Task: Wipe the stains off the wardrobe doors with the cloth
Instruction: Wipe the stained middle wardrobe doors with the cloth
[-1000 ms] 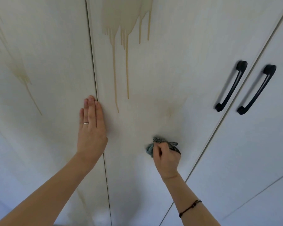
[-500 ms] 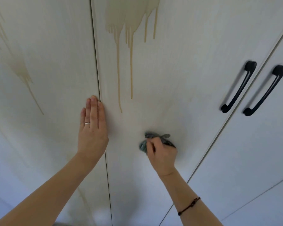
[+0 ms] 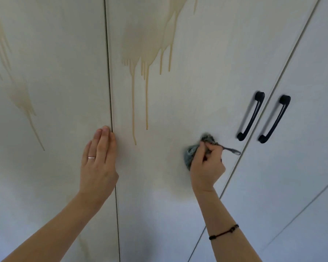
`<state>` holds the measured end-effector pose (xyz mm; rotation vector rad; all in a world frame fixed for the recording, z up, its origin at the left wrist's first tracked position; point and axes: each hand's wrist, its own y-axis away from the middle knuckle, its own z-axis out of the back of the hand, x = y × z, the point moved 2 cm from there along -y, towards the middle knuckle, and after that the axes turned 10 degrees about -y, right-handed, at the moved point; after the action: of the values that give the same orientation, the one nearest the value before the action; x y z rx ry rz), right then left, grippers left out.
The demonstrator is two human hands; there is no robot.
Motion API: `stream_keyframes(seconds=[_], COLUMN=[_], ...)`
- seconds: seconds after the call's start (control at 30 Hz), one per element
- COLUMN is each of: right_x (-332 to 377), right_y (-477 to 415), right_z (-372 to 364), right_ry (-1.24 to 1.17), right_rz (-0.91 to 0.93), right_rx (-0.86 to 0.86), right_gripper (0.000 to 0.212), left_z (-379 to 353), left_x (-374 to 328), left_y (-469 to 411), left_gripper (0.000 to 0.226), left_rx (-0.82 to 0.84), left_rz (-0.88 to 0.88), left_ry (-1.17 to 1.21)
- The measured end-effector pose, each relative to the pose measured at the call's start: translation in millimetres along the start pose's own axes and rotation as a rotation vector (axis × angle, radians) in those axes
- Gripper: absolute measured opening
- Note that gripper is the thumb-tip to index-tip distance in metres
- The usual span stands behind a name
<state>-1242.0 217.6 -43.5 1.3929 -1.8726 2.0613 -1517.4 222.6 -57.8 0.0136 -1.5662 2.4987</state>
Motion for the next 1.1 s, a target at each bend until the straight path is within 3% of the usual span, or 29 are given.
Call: stream_keyframes(seconds=[0.07, 0.13, 0.23, 0.3, 0.43, 0.57, 0.63, 0.77, 0.97, 1.1], right_x=[24.9, 40.8, 42.5, 22.0, 15.0, 32.1, 29.4, 12.0, 25.5, 38.1], right_y=[-57.4, -92.4, -49.4, -1.6, -17.8, -81.3, -68.9, 13.5, -27.1, -1.4], right_z=[4.6, 3.1, -1.5, -0.3, 2.0, 0.9, 0.2, -1.5, -4.0, -12.3], right_ry=[0.003, -0.023, 0.076, 0.148, 0.305, 0.310, 0.347, 0.411, 0.344, 0.336], right_rz=[-0.128, -0.214, -0.243, -0.263, -0.245, -0.240, -0.263, -0.346, -0.428, -0.301], right_rx=[-0.141, -0.165, 0.036, 0.146, 0.073, -0.068, -0.087, 0.017, -0.042, 0.063], right_gripper=[0.009, 0.020, 0.060, 0.068, 0.058, 0.043, 0.045, 0.053, 0.031, 0.049], left_z=[9.7, 18.0, 25.4, 25.1, 22.8, 18.8, 19.9, 18.8, 18.6, 14.6], left_x=[6.5, 10.9, 11.5, 10.2, 8.6, 10.0, 11.2, 20.8, 24.4, 18.6], left_y=[-12.0, -31.6, -66.1, -81.8, -87.5, -84.8, -84.8, -85.5, -85.8, -84.3], left_gripper=[0.065, 0.063, 0.066, 0.073, 0.077, 0.072, 0.070, 0.068, 0.068, 0.069], left_rx=[-0.077, -0.155, -0.194, -0.177, -0.105, -0.129, -0.150, -0.177, -0.189, -0.195], left_rz=[-0.030, -0.036, 0.001, 0.005, -0.027, -0.043, -0.052, -0.097, -0.102, -0.074], left_ry=[0.041, 0.055, 0.044, 0.025, -0.005, -0.015, 0.004, 0.051, 0.068, 0.070])
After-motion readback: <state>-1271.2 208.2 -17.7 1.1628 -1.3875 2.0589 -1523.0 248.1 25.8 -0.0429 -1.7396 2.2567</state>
